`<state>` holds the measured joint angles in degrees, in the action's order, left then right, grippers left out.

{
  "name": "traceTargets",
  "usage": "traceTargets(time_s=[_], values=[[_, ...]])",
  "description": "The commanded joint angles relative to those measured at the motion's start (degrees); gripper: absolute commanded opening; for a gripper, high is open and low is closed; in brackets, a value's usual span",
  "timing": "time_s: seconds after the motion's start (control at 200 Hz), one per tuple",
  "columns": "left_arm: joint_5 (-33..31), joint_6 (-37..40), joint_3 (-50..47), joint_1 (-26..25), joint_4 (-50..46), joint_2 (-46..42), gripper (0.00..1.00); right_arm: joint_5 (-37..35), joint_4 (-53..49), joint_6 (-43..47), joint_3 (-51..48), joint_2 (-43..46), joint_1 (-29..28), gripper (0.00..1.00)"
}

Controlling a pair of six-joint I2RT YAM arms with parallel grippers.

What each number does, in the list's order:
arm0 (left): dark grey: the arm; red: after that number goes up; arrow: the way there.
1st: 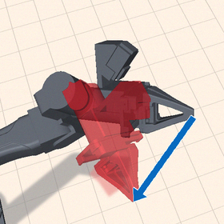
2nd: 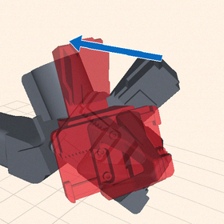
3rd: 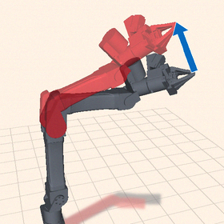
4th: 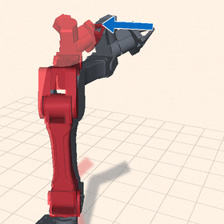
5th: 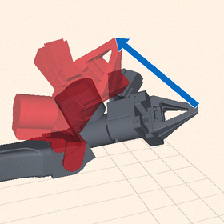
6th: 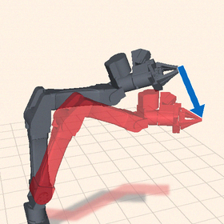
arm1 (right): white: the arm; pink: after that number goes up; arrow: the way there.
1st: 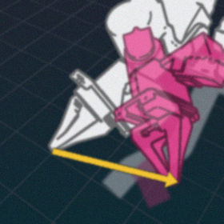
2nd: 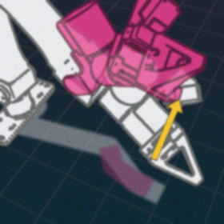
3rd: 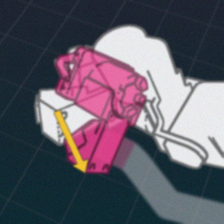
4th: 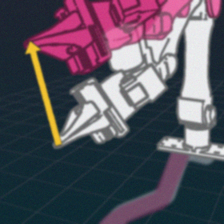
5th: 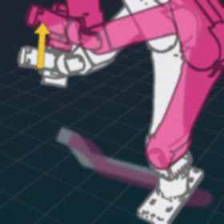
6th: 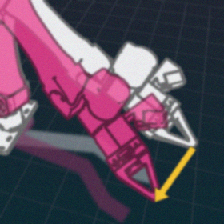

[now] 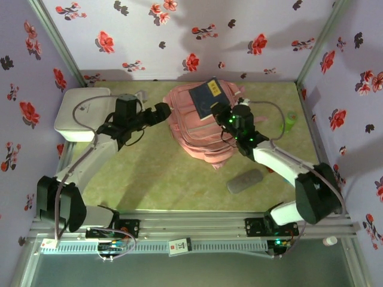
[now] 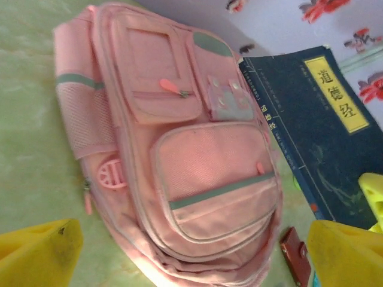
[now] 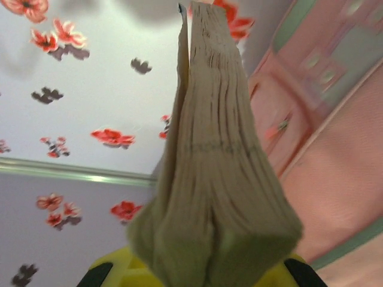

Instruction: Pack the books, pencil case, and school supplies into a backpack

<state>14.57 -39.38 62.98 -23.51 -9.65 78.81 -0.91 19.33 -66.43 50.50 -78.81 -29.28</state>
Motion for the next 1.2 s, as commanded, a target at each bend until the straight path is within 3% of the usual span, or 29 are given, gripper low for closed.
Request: traceTargets(time_s=[0.0, 0.195, 0.44, 0.78, 1.195], values=[[-1.91, 10.99, 4.95, -3.91, -4.23, 2.61, 1.00, -7.52, -9.05, 10.31, 0.16, 6.56, 0.95, 0.02], [-2.57, 18.58, 11.61, -10.31, -7.57, 9.95, 1.00, -14.98, -17.79, 17.45, 0.01, 13.44, 1.99, 0.06], [-4.33, 29.51, 18.54, -17.73, -10.67, 19.73, 0.99, -21.21, -23.19, 20.03, -1.33, 18.34, 3.38, 0.07], [-18.42, 44.08, 32.06, -23.97, -21.35, 35.15, 0.72, -21.18, -23.95, 18.50, -3.56, 19.70, 4.65, 0.10], [-23.15, 49.13, 41.27, -25.64, -24.71, 44.71, 0.59, -20.45, -24.34, 16.95, -4.69, 20.17, 5.54, 0.11]])
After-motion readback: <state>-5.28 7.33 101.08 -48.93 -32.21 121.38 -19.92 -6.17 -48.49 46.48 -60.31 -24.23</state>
